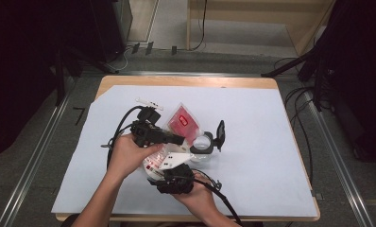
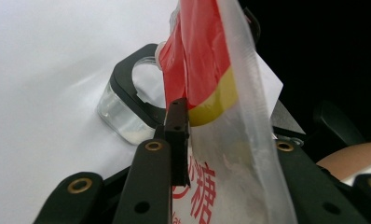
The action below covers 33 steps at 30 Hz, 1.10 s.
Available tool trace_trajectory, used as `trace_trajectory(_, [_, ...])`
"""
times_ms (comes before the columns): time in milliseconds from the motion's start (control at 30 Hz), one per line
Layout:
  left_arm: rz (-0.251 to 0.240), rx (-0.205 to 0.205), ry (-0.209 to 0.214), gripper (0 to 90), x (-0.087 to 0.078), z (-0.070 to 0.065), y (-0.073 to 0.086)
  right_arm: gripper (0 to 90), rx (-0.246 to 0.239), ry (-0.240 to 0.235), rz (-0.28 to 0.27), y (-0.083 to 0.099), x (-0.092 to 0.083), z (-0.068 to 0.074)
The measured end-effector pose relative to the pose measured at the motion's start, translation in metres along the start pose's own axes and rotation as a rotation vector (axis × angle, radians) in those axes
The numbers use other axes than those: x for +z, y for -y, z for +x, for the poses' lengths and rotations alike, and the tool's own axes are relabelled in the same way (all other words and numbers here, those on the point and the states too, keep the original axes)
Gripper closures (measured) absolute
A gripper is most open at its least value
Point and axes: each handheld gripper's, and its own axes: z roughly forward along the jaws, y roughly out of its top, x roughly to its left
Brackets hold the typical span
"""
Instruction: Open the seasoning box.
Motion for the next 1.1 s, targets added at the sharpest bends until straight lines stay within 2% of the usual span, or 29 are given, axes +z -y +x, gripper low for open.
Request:
trace_trajectory(167, [-0.011, -0.015, -0.008, 68.5, -0.002, -0.001, 0.0, 59.9, 0.03, -0.008, -0.018, 0.001, 0.0, -0.004])
trace_trajectory(200, [-0.007, -0.016, -0.011, 68.5, -0.004, -0.001, 0.0, 60.2, 0.057, -0.023, -0.03, 0.001, -0.002, -0.006])
trace_trajectory(233, [-0.014, -0.015, -0.009, 68.5, -0.005, -0.001, 0.001, 60.2, 0.057, -0.023, -0.03, 0.001, -0.002, -0.006])
trace_trajectory(333, [-0.004, 0.0, -0.013, 67.8, -0.007, -0.003, 0.001, 60.9, 0.104, -0.053, -0.046, 0.001, -0.004, -0.009])
trace_trajectory(400, [-0.003, -0.008, -0.011, 69.3, -0.01, -0.003, 0.001, 61.0, 0.108, -0.054, -0.054, 0.001, -0.004, -0.009])
trace_trajectory(467, [0.006, -0.007, -0.032, 74.8, -0.013, -0.004, 0.001, 60.9, 0.101, -0.049, -0.059, 0.001, -0.005, -0.009])
trace_trajectory(500, [0.019, -0.01, -0.03, 80.5, -0.013, -0.005, 0.0, 60.3, 0.07, -0.034, -0.053, 0.0, -0.005, -0.006])
trace_trajectory(533, [0.019, -0.01, -0.03, 81.8, -0.013, -0.005, 0.0, 60.3, 0.07, -0.034, -0.053, 0.0, -0.005, -0.006])
trace_trajectory(600, [0.036, -0.038, -0.043, 82.9, -0.012, -0.007, -0.002, 60.3, 0.033, -0.023, -0.036, -0.003, -0.003, 0.0])
trace_trajectory(733, [0.068, -0.061, -0.073, 82.5, -0.01, -0.011, -0.008, 60.0, -0.005, -0.014, -0.025, -0.007, -0.002, 0.006])
trace_trajectory(900, [0.072, -0.076, -0.075, 81.0, -0.006, -0.014, -0.011, 59.6, -0.059, 0.01, -0.023, -0.012, 0.0, 0.014])
trace_trajectory(1100, [0.031, -0.111, -0.037, 76.8, -0.005, -0.009, -0.008, 60.9, -0.04, 0.003, -0.016, -0.01, -0.001, 0.008])
